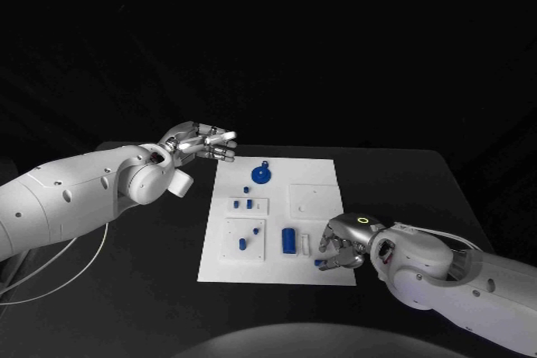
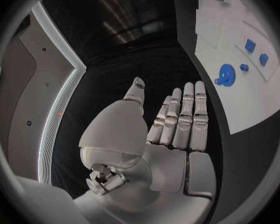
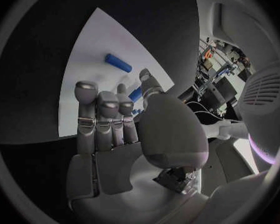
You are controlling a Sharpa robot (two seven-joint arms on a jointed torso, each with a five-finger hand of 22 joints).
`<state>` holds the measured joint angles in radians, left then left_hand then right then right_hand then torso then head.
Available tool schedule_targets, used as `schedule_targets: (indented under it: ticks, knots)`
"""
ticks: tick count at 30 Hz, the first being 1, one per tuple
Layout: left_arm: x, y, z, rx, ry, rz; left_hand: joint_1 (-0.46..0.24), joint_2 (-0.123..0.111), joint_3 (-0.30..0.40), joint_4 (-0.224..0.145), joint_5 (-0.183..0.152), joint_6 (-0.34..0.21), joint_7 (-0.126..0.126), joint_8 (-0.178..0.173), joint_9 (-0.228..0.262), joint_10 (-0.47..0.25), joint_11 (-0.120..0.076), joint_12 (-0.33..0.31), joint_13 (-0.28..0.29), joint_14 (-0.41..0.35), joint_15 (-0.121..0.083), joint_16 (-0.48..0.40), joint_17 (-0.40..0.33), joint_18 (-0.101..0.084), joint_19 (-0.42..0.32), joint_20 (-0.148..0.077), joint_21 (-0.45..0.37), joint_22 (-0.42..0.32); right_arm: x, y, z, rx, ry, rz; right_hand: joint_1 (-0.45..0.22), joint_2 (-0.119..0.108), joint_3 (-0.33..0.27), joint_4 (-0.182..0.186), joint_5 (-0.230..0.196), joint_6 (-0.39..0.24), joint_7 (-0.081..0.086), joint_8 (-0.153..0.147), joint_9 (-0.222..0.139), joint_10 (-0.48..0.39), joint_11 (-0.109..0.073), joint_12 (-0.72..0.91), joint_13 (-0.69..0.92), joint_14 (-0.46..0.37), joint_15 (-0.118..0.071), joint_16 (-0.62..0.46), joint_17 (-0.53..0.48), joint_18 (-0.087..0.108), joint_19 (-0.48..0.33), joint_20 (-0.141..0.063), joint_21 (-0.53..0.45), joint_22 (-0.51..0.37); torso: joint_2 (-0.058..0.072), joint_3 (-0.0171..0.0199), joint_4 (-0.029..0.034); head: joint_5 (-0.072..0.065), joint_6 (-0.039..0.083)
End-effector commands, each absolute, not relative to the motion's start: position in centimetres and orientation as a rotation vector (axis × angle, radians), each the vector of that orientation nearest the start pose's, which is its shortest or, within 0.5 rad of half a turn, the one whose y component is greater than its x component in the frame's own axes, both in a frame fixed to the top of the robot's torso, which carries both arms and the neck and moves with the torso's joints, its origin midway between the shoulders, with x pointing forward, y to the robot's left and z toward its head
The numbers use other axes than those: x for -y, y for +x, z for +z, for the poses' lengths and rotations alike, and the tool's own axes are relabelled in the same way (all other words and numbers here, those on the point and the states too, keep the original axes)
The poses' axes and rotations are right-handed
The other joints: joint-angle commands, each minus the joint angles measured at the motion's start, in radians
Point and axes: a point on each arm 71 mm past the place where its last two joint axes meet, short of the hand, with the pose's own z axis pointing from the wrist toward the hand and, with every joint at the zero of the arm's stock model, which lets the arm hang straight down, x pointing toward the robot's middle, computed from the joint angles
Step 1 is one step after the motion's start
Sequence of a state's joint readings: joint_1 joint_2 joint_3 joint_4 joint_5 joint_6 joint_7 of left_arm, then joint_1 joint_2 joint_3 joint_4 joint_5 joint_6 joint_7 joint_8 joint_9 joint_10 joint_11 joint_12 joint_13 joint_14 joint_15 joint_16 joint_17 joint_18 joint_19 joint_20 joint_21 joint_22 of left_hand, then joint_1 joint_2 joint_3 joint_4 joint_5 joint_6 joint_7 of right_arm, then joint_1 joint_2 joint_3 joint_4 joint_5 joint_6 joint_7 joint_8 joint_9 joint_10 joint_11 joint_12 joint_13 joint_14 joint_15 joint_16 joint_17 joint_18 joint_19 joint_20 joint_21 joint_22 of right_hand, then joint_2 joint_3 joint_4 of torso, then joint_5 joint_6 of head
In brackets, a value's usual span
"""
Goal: Assemble the parts on the task board
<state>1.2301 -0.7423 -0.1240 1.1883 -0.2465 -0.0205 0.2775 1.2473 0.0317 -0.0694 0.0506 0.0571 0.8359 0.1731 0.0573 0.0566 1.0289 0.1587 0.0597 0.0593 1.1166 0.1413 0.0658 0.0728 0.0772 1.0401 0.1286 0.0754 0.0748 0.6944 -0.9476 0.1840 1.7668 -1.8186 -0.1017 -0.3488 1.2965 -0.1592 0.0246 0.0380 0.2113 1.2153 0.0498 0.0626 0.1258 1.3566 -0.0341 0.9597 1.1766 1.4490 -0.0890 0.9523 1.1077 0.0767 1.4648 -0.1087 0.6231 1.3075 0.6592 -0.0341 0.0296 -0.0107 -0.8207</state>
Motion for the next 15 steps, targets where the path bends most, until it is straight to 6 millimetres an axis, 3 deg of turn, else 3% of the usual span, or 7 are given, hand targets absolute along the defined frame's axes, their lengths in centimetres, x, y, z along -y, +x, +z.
schedule_targets:
  ticks: [1,4,8,15]
  knots:
    - [-24.3,53.2,-21.6,-1.738,-0.856,-1.399,-0.004,-0.005,0.000,0.004,-0.001,-0.004,0.002,0.000,0.000,0.002,0.003,0.001,0.000,0.000,0.000,-0.004,0.000,-0.006,-0.005,0.001,-0.002,-0.001,19.0,36.0,-30.5,-1.978,-0.407,0.388,0.003,-0.009,0.028,-0.011,0.081,0.008,-0.001,0.001,-0.002,0.004,-0.001,-0.001,-0.001,0.009,-0.001,0.002,-0.002,-0.014,0.053,-0.003,0.007,0.031,0.000,0.0000,0.0013,0.003,-0.002]
    - [-24.3,53.2,-21.6,-1.738,-0.855,-1.398,-0.004,-0.005,0.000,0.004,-0.001,-0.004,0.002,0.000,0.000,0.002,0.003,0.001,0.000,0.000,0.000,-0.004,0.000,-0.006,-0.005,0.001,-0.002,-0.001,18.9,35.8,-30.8,-1.987,-0.428,0.363,-0.010,-0.019,0.071,-0.030,0.141,0.013,-0.005,0.000,-0.007,0.003,-0.002,-0.003,-0.002,0.009,-0.002,0.001,-0.002,-0.016,0.053,-0.004,0.007,0.031,0.000,-0.0001,0.0014,0.003,-0.003]
    - [-24.3,53.2,-21.6,-1.740,-0.854,-1.399,-0.004,-0.005,0.000,0.004,-0.001,-0.004,0.002,0.000,0.000,0.002,0.003,0.001,0.000,0.000,0.000,-0.004,0.000,-0.006,-0.005,0.001,-0.002,-0.001,18.7,35.6,-31.3,-1.999,-0.446,0.338,-0.063,-0.049,0.179,-0.083,0.188,0.011,-0.001,0.003,-0.016,-0.001,-0.005,-0.012,-0.006,0.008,0.000,-0.004,-0.006,-0.017,0.052,-0.005,0.002,0.030,0.000,-0.0003,-0.0001,0.004,-0.005]
    - [-24.2,53.2,-21.7,-1.744,-0.852,-1.402,-0.003,-0.006,0.000,0.004,-0.001,-0.006,0.002,-0.001,0.000,0.002,0.003,0.001,0.000,-0.001,0.000,-0.005,0.000,-0.006,-0.005,0.001,-0.002,-0.001,18.4,35.5,-31.8,-2.003,-0.463,0.306,-0.105,-0.052,0.246,-0.133,0.244,0.000,0.002,0.000,-0.018,-0.004,-0.003,-0.018,-0.008,0.008,-0.001,-0.006,-0.007,-0.016,0.052,-0.004,-0.001,0.030,0.000,0.0010,0.0004,0.005,-0.007]
